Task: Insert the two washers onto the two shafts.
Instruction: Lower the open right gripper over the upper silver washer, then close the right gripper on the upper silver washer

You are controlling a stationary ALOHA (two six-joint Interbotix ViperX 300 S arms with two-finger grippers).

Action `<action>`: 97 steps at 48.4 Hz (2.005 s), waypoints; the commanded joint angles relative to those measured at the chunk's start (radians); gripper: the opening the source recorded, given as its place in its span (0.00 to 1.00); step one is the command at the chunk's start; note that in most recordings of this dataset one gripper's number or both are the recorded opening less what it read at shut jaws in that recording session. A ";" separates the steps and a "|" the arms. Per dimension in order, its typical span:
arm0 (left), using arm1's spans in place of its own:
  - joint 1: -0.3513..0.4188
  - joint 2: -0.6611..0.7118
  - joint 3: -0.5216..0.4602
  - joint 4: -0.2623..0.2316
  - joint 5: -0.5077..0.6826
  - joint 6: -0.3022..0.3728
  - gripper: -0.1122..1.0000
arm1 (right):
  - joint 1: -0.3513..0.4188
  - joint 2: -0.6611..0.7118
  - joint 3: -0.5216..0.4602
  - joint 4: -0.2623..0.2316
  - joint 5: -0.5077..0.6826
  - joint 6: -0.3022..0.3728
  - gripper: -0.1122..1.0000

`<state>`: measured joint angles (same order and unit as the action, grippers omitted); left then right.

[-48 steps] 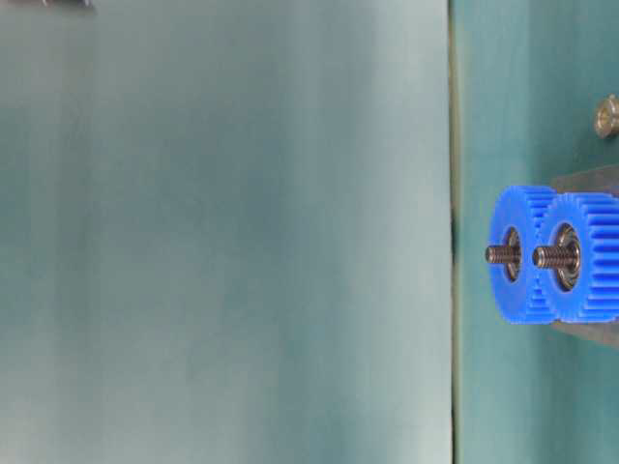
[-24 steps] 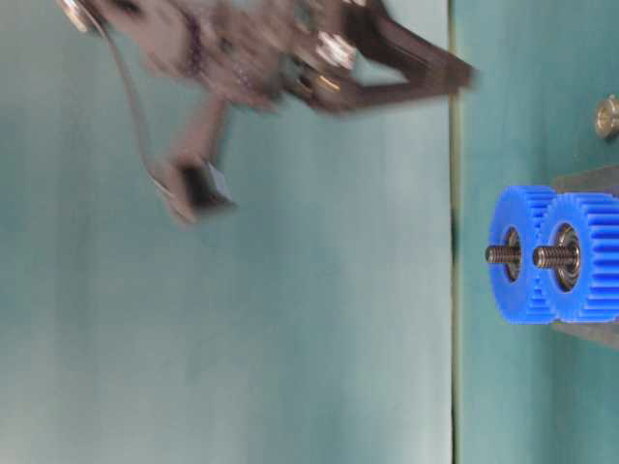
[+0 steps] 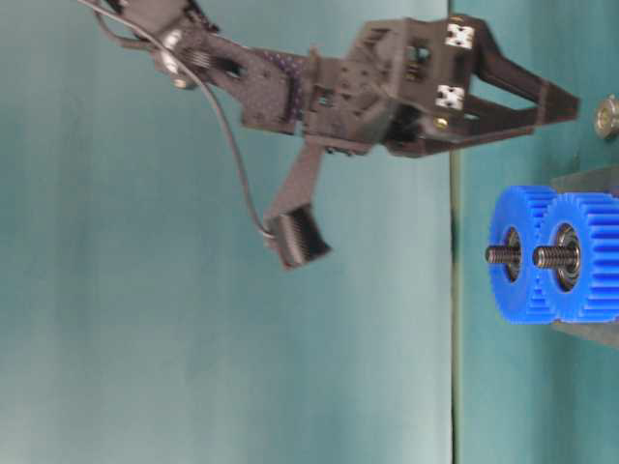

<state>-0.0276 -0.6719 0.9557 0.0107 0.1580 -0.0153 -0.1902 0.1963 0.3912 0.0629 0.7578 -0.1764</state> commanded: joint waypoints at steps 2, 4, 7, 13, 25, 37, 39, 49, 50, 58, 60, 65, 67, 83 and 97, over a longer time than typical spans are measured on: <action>-0.002 -0.002 -0.011 0.002 -0.005 -0.002 0.10 | -0.003 -0.003 -0.021 -0.002 -0.018 0.020 0.94; -0.002 -0.002 -0.009 0.002 -0.005 -0.002 0.10 | -0.005 0.003 -0.021 0.000 -0.029 0.025 0.94; -0.002 -0.003 -0.008 0.002 -0.005 -0.002 0.10 | -0.003 0.011 -0.021 0.000 -0.041 0.031 0.94; -0.002 -0.005 -0.006 0.002 -0.005 -0.002 0.10 | 0.000 0.025 -0.018 0.000 -0.052 0.041 0.93; -0.002 -0.008 -0.003 0.002 -0.005 -0.002 0.10 | -0.002 0.046 -0.005 -0.002 -0.087 0.057 0.93; -0.002 -0.008 0.000 0.002 -0.005 -0.003 0.10 | -0.009 0.044 0.018 -0.002 -0.094 0.064 0.93; -0.002 -0.008 0.002 0.002 -0.005 -0.003 0.10 | -0.009 0.041 0.025 0.000 -0.095 0.064 0.93; -0.002 -0.006 0.006 0.002 -0.005 -0.014 0.10 | -0.012 0.031 0.040 -0.002 -0.112 0.084 0.93; -0.002 -0.005 0.006 0.002 -0.005 -0.018 0.10 | -0.012 0.032 0.040 0.000 -0.115 0.086 0.93; -0.002 -0.005 0.012 0.002 -0.005 -0.028 0.10 | -0.012 0.037 0.041 0.000 -0.117 0.087 0.93; -0.002 -0.005 0.012 0.002 -0.005 -0.028 0.10 | -0.012 0.037 0.044 0.000 -0.118 0.087 0.92; -0.002 -0.006 0.012 0.002 -0.005 -0.029 0.10 | -0.012 0.037 0.051 0.000 -0.115 0.087 0.91; -0.002 -0.006 0.014 0.002 -0.005 -0.029 0.10 | -0.012 0.038 0.052 0.000 -0.115 0.087 0.90; -0.002 -0.006 0.012 0.002 -0.006 -0.029 0.10 | 0.000 0.041 0.058 0.000 -0.112 0.087 0.57; -0.002 -0.006 0.012 0.002 -0.006 -0.031 0.10 | 0.003 0.038 0.063 0.002 -0.109 0.094 0.39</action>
<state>-0.0276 -0.6750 0.9802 0.0107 0.1580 -0.0445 -0.1856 0.2500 0.4525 0.0660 0.6443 -0.0951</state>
